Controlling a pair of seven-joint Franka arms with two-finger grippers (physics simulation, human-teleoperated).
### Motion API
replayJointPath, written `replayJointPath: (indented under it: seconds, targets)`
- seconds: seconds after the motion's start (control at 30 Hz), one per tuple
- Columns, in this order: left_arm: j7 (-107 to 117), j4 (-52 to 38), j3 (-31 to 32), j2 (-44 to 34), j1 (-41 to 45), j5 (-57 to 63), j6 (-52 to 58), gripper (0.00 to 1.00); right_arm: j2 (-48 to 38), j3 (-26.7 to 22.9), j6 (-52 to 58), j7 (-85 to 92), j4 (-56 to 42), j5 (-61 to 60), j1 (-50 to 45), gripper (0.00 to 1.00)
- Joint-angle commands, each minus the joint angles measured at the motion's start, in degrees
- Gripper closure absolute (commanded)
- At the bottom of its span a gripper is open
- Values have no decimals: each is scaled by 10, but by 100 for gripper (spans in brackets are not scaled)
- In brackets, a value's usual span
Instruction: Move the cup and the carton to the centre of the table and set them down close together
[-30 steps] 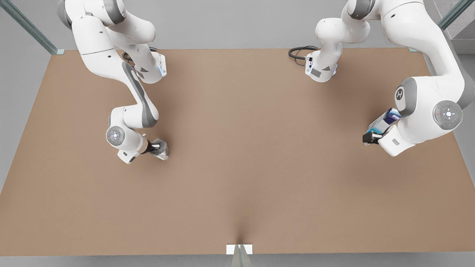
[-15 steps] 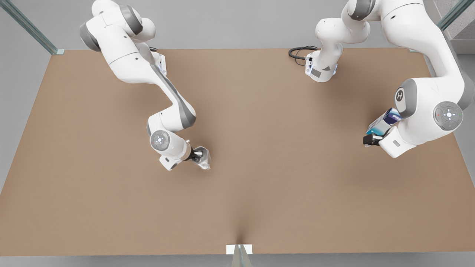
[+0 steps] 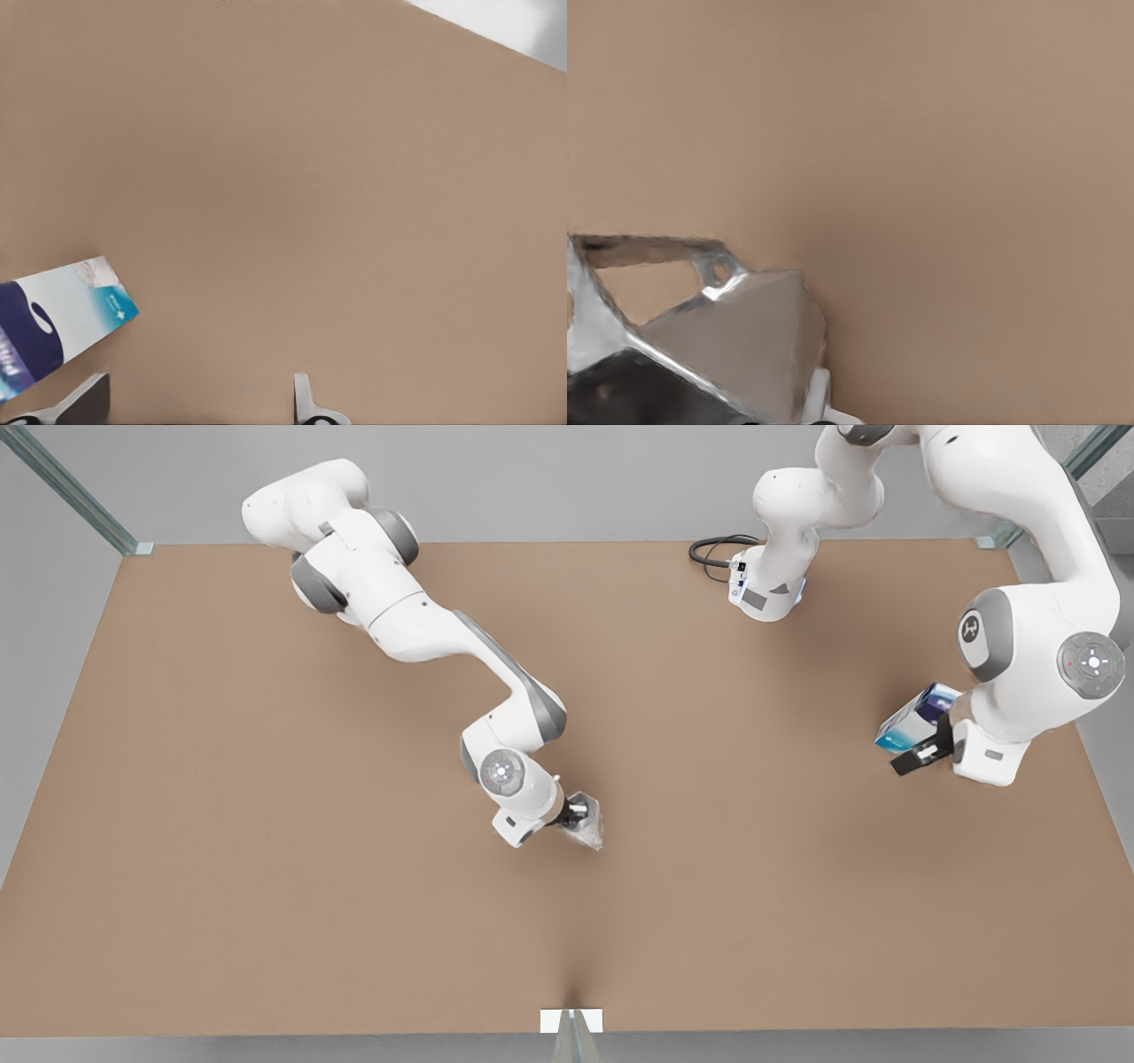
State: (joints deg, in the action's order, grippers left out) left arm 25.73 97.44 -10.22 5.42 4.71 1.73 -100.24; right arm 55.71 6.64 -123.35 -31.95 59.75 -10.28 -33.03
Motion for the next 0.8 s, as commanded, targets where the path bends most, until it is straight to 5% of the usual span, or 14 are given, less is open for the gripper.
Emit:
replayJointPath:
  seconds: [0.0,0.33,0.47,0.57,0.67,0.7,0.77]
  targets:
    - [12,10,-1,-8,6,-1,-5,0,5,0,-1,-1,-6,3,-2,79]
    - [114,224,-47,-121,8,2,-116,0,53,-19,-53,-33,-45,3,-32,77]
    - [150,273,-81,-135,7,25,-138,0,53,-23,-47,-32,-44,3,-33,60]
    - [151,282,-120,-135,8,26,-138,0,53,-24,-44,-32,-44,3,-33,37]
    - [151,304,-154,-136,8,26,-139,0,53,-23,-44,-32,-44,3,-33,36]
    - [152,307,-161,-136,8,26,-139,0,53,-23,-51,-33,-44,3,-34,17]
    - [153,312,-177,-132,8,26,-148,0,51,-23,-51,-32,-44,3,-38,16]
